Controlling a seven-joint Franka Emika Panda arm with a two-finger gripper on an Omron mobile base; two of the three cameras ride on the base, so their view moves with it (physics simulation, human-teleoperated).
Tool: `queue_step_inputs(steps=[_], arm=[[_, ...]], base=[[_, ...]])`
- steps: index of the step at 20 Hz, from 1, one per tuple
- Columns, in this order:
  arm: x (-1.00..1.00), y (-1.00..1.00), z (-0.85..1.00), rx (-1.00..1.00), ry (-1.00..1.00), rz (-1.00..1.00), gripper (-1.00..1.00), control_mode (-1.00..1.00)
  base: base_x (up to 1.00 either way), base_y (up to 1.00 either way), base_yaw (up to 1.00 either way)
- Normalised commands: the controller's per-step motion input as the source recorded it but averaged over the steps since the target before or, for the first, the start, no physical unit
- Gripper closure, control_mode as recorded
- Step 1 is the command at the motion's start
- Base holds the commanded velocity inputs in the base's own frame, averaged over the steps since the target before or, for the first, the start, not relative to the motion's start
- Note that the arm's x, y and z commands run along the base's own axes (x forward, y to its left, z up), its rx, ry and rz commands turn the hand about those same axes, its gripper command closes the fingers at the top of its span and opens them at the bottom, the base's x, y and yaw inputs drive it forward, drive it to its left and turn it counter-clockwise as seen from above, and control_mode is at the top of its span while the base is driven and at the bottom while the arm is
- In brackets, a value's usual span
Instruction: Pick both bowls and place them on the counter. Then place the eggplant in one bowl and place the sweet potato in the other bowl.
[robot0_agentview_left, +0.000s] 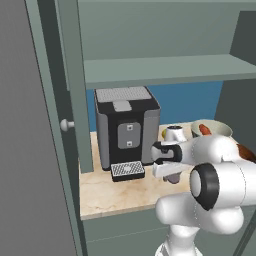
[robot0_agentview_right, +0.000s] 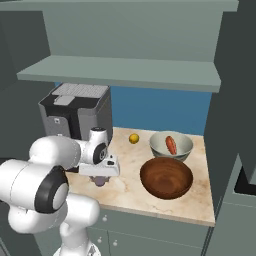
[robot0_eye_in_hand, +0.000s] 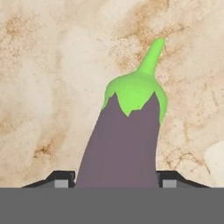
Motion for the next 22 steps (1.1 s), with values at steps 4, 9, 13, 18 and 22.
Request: queue_step_inputs(steps=[4, 9, 13, 18, 22], arm=[[-0.01, -0.05, 0.02, 0.00, -0.03, 0.00, 1.00, -1.00], [-0.02, -0.16, 0.44, 0.02, -0.01, 0.05, 1.00, -1.00], [-0.02, -0.24, 0.61, 0.04, 0.00, 0.08, 1.00, -1.00], [-0.01, -0.29, 0.61, 0.02, -0.03, 0.04, 1.00, -1.00], [0.00, -0.34, 0.53, 0.01, -0.14, 0.02, 1.00, -1.00]], base=[[0.00, 0.00, 0.00], [0.00, 0.00, 0.00], [0.00, 0.00, 0.00], [0.00, 0.00, 0.00], [0.00, 0.00, 0.00]])
